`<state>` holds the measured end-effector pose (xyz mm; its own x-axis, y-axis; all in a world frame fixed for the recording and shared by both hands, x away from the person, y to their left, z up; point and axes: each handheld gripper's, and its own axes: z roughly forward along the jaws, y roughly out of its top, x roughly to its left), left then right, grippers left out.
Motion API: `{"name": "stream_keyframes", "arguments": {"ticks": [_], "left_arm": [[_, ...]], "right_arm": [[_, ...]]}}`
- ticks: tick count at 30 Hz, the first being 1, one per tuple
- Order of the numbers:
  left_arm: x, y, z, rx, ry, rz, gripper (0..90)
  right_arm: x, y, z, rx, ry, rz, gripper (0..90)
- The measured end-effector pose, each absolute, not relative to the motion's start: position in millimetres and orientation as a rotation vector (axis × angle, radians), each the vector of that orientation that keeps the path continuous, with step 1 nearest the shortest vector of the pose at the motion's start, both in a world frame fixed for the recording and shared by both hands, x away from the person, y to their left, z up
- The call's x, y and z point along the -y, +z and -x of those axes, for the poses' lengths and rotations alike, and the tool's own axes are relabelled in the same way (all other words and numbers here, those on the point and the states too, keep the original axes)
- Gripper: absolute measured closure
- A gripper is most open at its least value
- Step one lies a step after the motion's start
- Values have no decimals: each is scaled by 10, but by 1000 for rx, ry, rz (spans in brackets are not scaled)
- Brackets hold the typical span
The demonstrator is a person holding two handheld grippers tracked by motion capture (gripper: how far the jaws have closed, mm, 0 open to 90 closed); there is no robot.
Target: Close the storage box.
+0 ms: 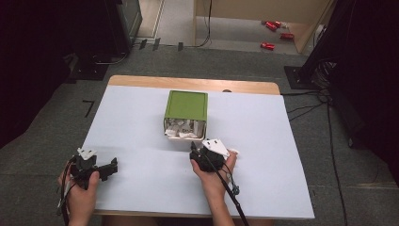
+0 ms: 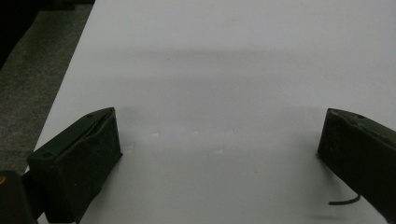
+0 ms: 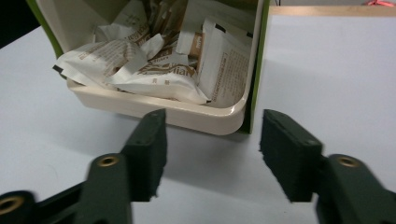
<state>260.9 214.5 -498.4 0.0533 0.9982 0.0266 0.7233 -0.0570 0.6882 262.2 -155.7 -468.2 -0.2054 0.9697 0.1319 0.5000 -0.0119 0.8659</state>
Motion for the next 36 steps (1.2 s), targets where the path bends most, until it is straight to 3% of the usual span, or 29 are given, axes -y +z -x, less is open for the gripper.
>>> {"name": "stream_keyframes", "arguments": {"ticks": [1,6,36], "left_arm": [[-2145,-4984,-2609,-1721,715,-1834,0],[-2145,-4985,-2609,-1720,716,-1834,0],[-2145,-4984,-2610,-1721,715,-1835,0]], "right_arm": [[1568,-4651,-2603,-1768,1169,-1513,270],[1603,-4594,-2569,-1820,1149,-1484,146],[2229,-4492,-2405,-1779,977,-1526,151]]}}
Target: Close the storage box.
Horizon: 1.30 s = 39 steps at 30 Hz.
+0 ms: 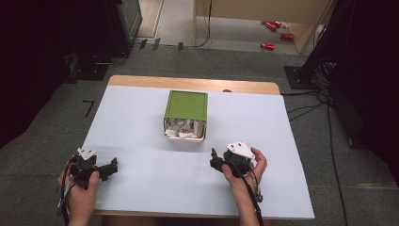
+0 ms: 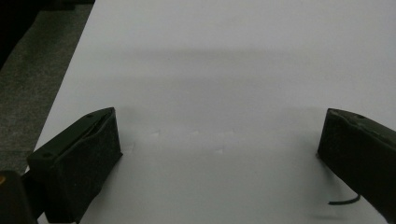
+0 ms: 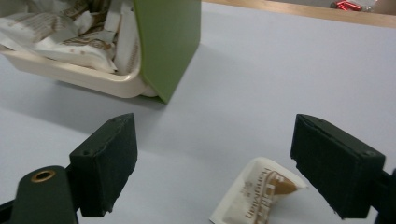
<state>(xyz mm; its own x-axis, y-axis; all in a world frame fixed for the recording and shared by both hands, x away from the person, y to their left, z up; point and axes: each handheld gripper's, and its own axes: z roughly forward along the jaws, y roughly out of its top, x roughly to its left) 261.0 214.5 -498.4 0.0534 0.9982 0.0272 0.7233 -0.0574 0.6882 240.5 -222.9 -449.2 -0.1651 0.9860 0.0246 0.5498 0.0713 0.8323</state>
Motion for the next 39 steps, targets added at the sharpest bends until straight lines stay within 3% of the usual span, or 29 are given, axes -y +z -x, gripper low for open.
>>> {"name": "stream_keyframes", "arguments": {"ticks": [39], "left_arm": [[-2144,-4985,-2609,-1721,716,-1834,0]], "right_arm": [[3332,-4707,-2051,-1700,808,-1651,158]]}}
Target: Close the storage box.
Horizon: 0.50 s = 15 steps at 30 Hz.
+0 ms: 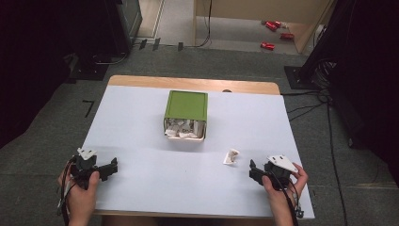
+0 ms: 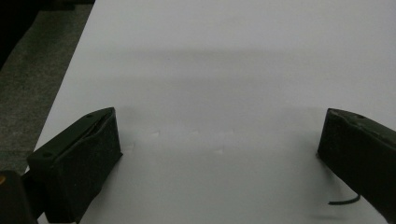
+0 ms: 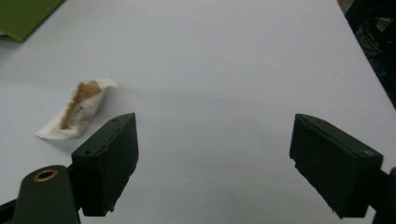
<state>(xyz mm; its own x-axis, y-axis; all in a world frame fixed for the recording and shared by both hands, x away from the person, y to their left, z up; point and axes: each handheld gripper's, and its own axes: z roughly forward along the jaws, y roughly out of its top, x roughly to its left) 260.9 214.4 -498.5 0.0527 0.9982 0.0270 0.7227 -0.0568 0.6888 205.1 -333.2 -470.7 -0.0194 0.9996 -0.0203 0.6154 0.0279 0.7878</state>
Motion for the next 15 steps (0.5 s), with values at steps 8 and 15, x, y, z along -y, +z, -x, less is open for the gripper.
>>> {"name": "stream_keyframes", "arguments": {"ticks": [8,15], "left_arm": [[-2144,-4985,-2609,-1721,716,-1833,0],[-2144,-4985,-2609,-1720,717,-1834,0]], "right_arm": [[3613,-4751,-1937,-1659,782,-1705,158],[3825,-4814,-1855,-1639,730,-1736,158]]}}
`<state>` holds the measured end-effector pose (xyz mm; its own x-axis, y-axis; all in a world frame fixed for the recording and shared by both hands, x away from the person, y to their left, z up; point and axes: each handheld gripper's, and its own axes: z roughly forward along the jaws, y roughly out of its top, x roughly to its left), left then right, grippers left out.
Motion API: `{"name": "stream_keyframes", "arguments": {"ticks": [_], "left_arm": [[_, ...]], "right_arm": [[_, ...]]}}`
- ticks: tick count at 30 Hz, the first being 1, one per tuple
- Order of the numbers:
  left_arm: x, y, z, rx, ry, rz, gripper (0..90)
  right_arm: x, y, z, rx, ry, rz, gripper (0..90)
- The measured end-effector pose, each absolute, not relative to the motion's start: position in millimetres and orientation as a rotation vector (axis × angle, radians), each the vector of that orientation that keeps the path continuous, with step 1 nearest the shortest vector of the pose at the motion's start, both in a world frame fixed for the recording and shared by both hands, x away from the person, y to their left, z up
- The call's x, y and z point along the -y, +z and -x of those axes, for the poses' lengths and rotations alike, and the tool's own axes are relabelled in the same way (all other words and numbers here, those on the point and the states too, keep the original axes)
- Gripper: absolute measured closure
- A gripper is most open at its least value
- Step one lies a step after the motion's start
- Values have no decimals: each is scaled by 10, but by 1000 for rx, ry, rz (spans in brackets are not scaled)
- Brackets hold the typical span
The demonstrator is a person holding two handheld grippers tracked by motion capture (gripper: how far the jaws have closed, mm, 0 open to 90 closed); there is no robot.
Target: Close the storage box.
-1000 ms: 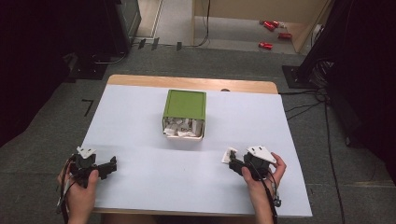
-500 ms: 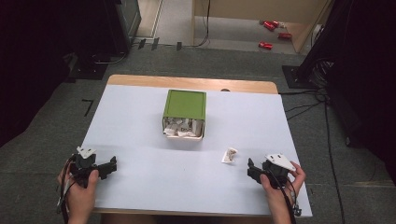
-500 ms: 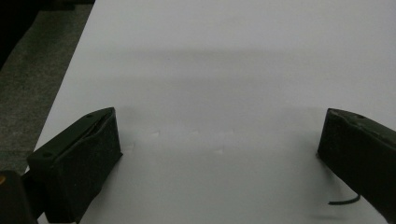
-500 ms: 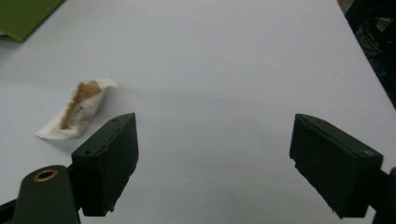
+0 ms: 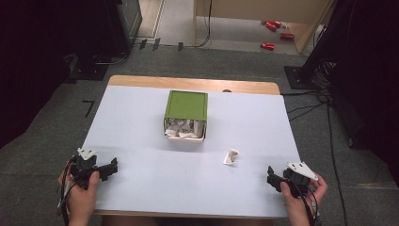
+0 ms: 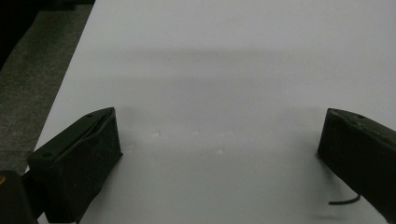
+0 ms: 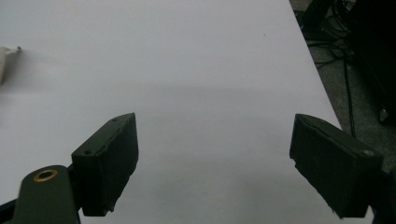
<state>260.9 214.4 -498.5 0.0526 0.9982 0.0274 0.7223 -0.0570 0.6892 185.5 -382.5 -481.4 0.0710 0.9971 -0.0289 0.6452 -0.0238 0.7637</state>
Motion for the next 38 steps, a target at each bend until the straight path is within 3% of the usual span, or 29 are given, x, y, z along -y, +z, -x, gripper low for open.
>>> {"name": "stream_keyframes", "arguments": {"ticks": [13,38], "left_arm": [[-2144,-4985,-2608,-1720,717,-1833,0],[-2145,-4984,-2608,-1721,715,-1833,0]], "right_arm": [[4088,-4956,-1766,-1608,665,-1791,158],[4152,-5040,-1742,-1586,717,-1826,150]]}}
